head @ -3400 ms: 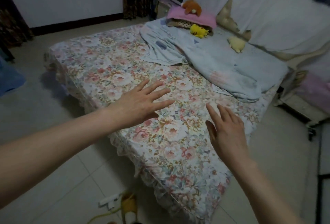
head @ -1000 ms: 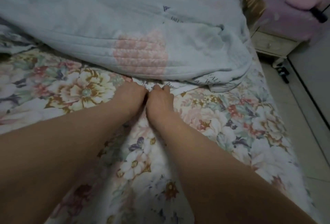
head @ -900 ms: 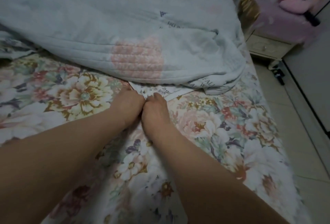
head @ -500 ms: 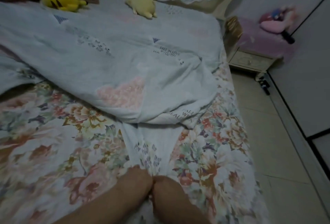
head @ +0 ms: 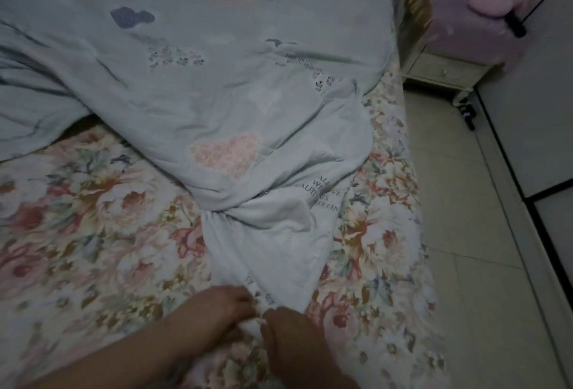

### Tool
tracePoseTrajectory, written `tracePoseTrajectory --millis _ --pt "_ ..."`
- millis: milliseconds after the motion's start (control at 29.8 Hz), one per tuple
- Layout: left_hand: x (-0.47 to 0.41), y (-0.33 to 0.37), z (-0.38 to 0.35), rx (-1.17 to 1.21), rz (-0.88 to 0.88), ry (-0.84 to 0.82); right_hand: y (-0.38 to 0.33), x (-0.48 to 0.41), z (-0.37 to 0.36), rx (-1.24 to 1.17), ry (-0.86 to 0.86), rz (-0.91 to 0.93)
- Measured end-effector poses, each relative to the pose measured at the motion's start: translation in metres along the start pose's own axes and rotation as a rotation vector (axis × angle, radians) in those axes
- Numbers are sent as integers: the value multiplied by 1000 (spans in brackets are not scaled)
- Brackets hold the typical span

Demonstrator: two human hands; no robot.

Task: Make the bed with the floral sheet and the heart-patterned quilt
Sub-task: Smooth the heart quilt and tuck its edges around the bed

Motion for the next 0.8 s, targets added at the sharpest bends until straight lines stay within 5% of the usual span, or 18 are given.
tracePoseTrajectory --millis 34,101,168,268,469,570,670,804 --pt "1 -4 33 10 44 125 2 -14 24 -112 -150 -78" --pt "-4 -14 62 -60 49 231 -26 0 28 -122 -166 -135" --pt "-4 -13 59 -4 98 141 -32 2 27 -197 -242 -43" --pt "-9 -10 75 11 121 177 -36 -9 47 -102 -129 -9" --pt "-1 -27 57 -171 84 240 -63 -20 -24 120 -439 -174" --pt "2 -64 54 -430 189 198 -52 -23 -63 89 -360 -255" --pt "0 -104 44 -373 323 58 -43 -45 -74 153 -208 -59" --pt "-28 -108 51 -397 255 203 -32 -35 -34 26 -488 -130"
Point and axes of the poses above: each hand's wrist, its own x-axis away from the middle knuckle, its own z-axis out of the back of the hand, y = z × x, the point moved 7 cm from there along -x, towards the middle knuckle, and after that the axes turned 8 degrees about x, right-handed, at the moved point
